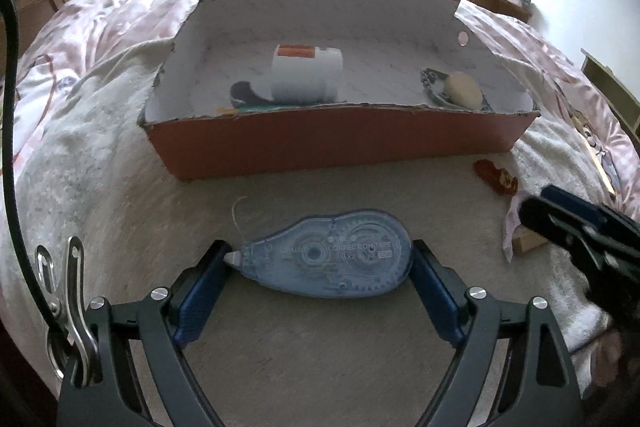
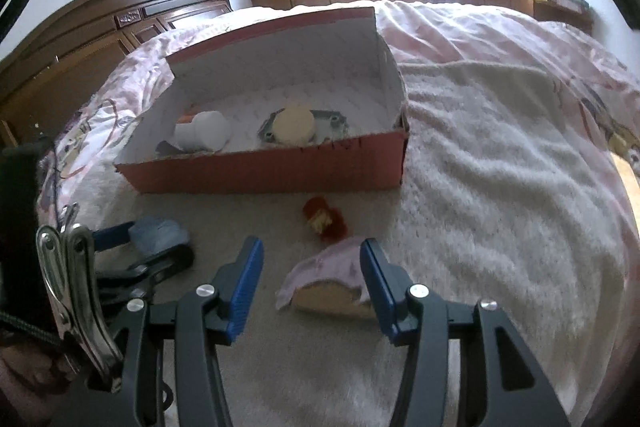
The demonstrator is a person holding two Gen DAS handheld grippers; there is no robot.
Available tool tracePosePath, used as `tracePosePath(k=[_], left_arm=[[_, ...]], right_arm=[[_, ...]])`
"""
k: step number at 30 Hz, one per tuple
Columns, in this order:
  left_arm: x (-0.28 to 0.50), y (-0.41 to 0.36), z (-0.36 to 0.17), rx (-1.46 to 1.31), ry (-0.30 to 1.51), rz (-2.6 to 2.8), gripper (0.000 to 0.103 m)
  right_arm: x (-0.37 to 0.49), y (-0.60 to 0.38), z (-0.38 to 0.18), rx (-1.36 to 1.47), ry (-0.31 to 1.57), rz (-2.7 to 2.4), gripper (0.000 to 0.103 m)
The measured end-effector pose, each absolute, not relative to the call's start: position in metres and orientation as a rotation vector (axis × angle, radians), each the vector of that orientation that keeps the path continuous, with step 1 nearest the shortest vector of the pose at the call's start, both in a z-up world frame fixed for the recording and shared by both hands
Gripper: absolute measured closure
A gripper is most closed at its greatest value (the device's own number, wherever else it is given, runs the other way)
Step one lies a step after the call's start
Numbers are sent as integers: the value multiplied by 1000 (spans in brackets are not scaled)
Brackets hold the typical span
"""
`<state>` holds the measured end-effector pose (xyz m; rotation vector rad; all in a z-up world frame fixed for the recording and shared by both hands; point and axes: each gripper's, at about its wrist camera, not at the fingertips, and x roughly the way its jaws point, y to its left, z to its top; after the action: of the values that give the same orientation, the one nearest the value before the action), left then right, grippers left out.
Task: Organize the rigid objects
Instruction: 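Grasp the small red toy with the right tool while the left tool holds the tape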
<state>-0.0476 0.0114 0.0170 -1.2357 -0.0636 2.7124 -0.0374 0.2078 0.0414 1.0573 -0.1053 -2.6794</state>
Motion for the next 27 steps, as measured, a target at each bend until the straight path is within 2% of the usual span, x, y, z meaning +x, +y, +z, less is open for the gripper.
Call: tracePosePath(k=[5,10,15,27], left_arm=[[-47,11,16,-1228,-66,2717,14],[-46,11,14,-1226,-57,2721,14],[-47,13,14,-1222,-52,2724,14],[-46,13,14,-1220,-46,2727,14]], right_arm=[[-56,201,35,1074,-60,-2673,52],[-67,195,26,1096,-31,-2671,61],[-68,194,24,1089,-27,-2675,78],[-62,178,22,1083,10,-2614,78]])
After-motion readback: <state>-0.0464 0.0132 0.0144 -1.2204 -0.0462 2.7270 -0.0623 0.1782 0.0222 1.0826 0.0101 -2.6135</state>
